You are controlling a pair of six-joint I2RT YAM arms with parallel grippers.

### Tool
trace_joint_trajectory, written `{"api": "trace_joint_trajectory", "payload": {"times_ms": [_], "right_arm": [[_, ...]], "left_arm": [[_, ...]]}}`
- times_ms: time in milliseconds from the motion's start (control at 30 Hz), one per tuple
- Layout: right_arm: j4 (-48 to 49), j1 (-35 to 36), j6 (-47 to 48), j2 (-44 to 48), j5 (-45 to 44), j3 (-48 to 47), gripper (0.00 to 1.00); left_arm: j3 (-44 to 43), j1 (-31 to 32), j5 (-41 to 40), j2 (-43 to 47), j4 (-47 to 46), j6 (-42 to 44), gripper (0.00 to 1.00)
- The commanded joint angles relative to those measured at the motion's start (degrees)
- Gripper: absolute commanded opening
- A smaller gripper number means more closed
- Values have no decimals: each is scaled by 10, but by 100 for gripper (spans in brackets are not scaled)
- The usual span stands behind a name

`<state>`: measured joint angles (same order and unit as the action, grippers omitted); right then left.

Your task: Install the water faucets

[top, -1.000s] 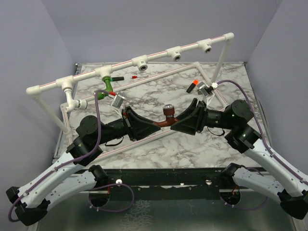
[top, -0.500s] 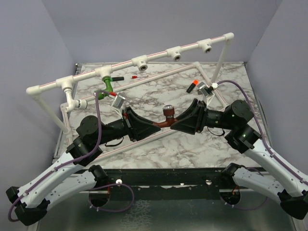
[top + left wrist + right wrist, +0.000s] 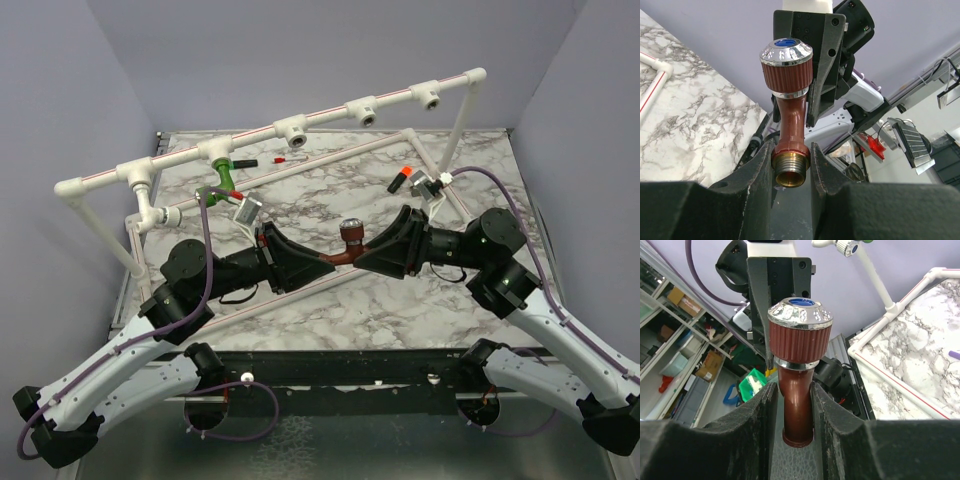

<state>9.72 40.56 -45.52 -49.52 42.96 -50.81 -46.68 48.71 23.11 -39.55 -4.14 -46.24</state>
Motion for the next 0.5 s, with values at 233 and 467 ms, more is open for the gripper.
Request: {"api": "trace_joint_trajectory", "payload": {"times_ms": [233, 467], "right_arm": [[29, 4, -6, 1, 0, 8, 1], [29, 4, 0, 13, -16, 15, 0]], "left_arm": [[2, -3, 1, -7, -1, 8, 0], [0, -4, 0, -11, 4, 8, 0]]}}
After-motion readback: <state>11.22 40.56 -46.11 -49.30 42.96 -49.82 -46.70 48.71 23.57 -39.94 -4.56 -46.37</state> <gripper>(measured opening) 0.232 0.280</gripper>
